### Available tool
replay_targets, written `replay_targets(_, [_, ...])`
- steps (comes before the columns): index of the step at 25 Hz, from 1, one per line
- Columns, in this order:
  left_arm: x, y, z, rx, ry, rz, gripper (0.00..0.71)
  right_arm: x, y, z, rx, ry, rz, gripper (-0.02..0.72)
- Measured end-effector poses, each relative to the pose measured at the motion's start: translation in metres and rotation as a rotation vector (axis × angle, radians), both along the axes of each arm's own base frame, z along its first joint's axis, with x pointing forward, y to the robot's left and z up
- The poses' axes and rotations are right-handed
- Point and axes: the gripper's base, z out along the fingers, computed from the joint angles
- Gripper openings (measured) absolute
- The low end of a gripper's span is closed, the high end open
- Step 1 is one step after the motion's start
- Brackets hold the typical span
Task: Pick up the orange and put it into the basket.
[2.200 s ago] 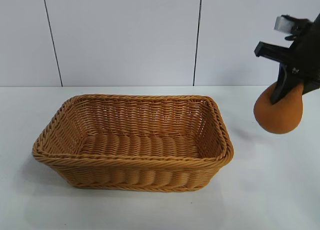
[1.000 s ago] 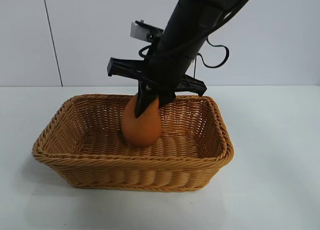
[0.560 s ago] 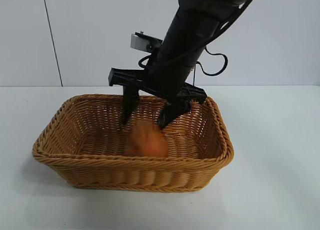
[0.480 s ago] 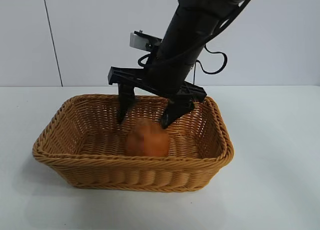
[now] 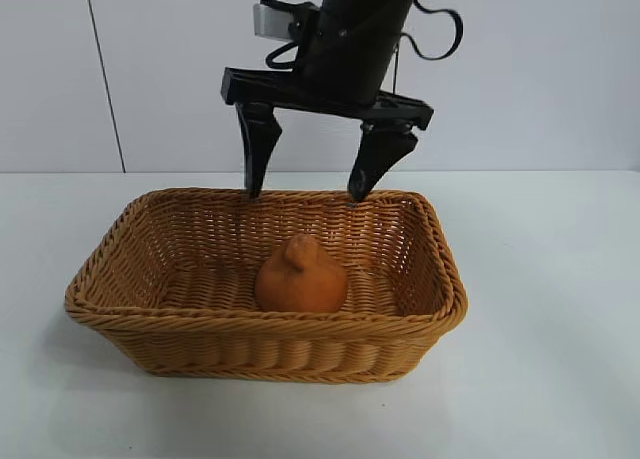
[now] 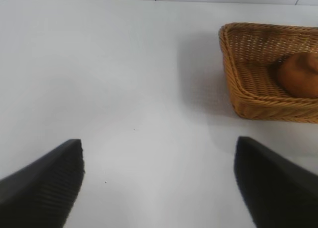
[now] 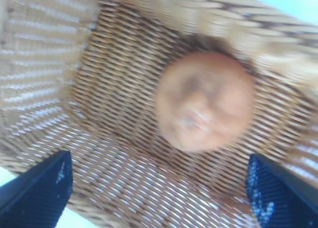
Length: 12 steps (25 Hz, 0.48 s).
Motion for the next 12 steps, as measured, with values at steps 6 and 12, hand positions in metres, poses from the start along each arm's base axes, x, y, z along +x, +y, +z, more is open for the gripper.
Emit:
replay_targets(6, [0.000, 0.000, 0.000, 0.000, 0.000, 0.000, 0.588, 0.034, -0.066, 0.000, -0.025, -0.005, -0.149, 0.652])
replay_targets(12, [0.000, 0.000, 0.000, 0.000, 0.000, 0.000, 0.588, 0.062, -0.154, 0.000, -0.043, -0.006, -0.330, 0.652])
